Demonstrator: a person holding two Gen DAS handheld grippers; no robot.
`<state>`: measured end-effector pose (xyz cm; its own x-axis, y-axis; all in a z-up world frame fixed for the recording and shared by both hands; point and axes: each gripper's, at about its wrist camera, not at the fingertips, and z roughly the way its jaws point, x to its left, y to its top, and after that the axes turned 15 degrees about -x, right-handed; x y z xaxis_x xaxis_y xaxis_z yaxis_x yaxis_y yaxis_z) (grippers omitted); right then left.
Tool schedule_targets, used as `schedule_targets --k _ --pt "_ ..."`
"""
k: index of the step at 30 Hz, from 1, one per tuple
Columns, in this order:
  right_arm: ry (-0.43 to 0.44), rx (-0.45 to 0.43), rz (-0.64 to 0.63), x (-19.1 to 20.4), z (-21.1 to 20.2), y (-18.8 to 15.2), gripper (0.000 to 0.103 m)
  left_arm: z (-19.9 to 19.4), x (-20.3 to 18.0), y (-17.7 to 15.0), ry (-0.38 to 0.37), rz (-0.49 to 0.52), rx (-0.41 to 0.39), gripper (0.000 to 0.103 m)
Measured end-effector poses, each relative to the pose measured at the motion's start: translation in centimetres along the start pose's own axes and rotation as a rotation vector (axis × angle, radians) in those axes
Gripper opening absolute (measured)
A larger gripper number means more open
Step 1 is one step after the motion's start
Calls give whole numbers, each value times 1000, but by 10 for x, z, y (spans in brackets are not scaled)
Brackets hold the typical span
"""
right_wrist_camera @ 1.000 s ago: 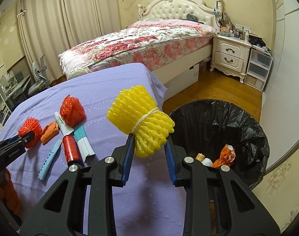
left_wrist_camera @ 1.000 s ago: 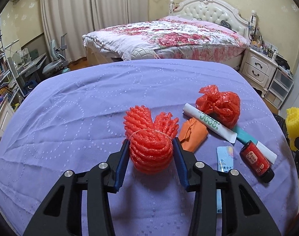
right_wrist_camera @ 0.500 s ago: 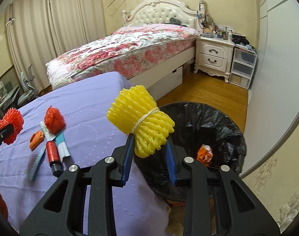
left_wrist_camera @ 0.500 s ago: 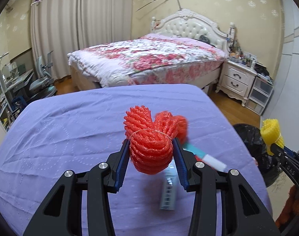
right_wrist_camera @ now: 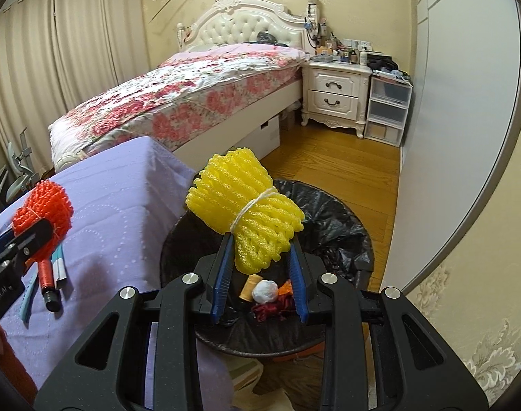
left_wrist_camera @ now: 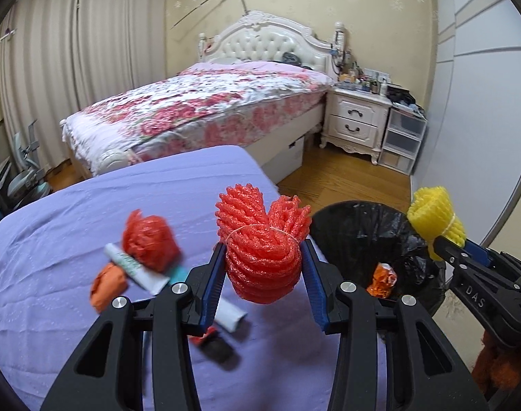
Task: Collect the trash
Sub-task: 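Carry both foam nets over the black bin and open both tools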
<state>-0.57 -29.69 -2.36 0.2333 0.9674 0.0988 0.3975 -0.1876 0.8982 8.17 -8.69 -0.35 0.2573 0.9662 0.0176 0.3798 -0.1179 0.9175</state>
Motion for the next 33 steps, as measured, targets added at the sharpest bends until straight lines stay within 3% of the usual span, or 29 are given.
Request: schedule_targets --k 7,19,20,24,33 --pt "-18 9 28 -14 13 0 30 26 -37 1 -22 58 7 44" --pt "-47 30 58 -29 33 -3 31 61 -65 -9 -30 124 53 44" --pt "-48 33 56 -29 35 -3 33 62 -65 -10 -27 127 55 46" --pt "-69 27 57 -29 38 -5 42 65 -62 -10 -8 118 55 71" --pt "-82 29 57 -31 36 -7 47 58 -54 -6 4 96 53 76"
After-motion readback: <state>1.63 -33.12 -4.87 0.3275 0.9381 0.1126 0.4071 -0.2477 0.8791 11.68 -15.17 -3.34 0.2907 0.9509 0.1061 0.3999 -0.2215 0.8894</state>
